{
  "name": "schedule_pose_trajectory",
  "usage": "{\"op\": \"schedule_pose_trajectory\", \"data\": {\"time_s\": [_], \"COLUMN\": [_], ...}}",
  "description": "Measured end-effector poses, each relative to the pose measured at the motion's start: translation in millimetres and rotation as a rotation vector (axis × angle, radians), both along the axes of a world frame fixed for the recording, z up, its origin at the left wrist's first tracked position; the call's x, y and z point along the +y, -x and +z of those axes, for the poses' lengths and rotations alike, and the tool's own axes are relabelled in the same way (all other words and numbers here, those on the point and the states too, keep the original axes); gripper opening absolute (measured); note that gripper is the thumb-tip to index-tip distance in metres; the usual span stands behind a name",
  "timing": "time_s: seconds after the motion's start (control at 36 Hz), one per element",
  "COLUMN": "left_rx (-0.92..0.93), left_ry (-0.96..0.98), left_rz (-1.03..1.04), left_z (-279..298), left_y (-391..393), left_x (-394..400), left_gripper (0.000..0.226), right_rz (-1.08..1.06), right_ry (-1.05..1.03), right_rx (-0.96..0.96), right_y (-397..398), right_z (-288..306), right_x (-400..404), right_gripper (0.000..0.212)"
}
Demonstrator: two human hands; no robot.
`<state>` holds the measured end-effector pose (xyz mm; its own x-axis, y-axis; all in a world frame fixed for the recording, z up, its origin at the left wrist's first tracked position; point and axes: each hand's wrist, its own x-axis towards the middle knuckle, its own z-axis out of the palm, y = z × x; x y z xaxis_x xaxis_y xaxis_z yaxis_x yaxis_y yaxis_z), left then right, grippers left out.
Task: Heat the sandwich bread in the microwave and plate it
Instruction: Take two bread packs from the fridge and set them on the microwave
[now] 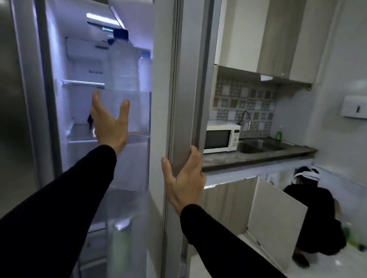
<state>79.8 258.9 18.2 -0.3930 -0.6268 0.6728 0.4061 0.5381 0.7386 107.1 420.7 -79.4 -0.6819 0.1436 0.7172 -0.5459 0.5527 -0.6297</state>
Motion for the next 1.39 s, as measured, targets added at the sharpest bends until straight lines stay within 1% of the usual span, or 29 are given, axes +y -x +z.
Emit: {"op": "schedule_pose_trajectory", "data": {"time_s": [0.14,0.25,0.31,0.36,0.42,0.56,0.67,0.69,0.78,0.86,1.0,1.08,1.14,1.25,1.39], "left_rx": [0.064,0.045,0.038,0.022,0.008,0.015,0.010,0.012,0.027,0.018,0.000,-0.012,-0.014,-0.040,-0.063], "left_ry": [0.087,0.171,0.221,0.279,0.327,0.398,0.409,0.410,0.438,0.457,0.504,0.507,0.487,0.434,0.350], "left_rz": [-0.098,-0.167,-0.185,-0.207,-0.233,-0.260,-0.258,-0.254,-0.208,-0.172,-0.167,-0.193,-0.206,-0.204,-0.178], "left_z": [-6.1,-10.2,-11.9,-13.6,-15.2,-20.9,-25.1,-25.6,-26.2,-28.9,-32.9,-36.9,-39.9,-43.2,-41.6], "left_y": [-0.4,-3.0,-3.5,-2.0,-0.3,9.3,20.3,23.4,30.5,35.7,43.4,46.4,46.4,45.2,39.7], "left_x": [27.2,50.3,60.8,71.2,82.9,112.7,133.7,138.1,148.7,161.1,171.5,171.8,169.4,155.6,124.2], "left_gripper": [0.083,0.089,0.091,0.093,0.094,0.092,0.090,0.090,0.089,0.089,0.084,0.075,0.068,0.061,0.059], "right_rz": [-0.105,-0.174,-0.213,-0.239,-0.241,-0.181,-0.136,-0.123,-0.074,-0.064,-0.045,-0.047,-0.058,-0.051,-0.008], "right_ry": [0.100,0.260,0.326,0.378,0.394,0.358,0.362,0.357,0.346,0.325,0.329,0.322,0.332,0.366,0.286], "right_rx": [-0.104,-0.124,-0.148,-0.171,-0.201,-0.305,-0.420,-0.445,-0.495,-0.525,-0.459,-0.395,-0.314,-0.153,-0.030], "right_y": [10.1,24.1,28.0,33.8,41.5,59.7,69.3,71.2,72.9,71.4,68.0,62.0,53.9,39.3,26.0], "right_z": [5.1,3.9,5.6,6.9,8.9,18.6,25.3,25.9,25.5,22.1,19.2,21.3,26.4,40.7,56.8], "right_x": [31.3,54.7,67.0,82.1,100.3,146.4,171.3,175.2,179.9,180.7,177.2,173.4,163.8,132.1,83.1], "right_gripper": [0.077,0.074,0.068,0.059,0.054,0.049,0.052,0.056,0.075,0.079,0.077,0.072,0.069,0.065,0.062]}}
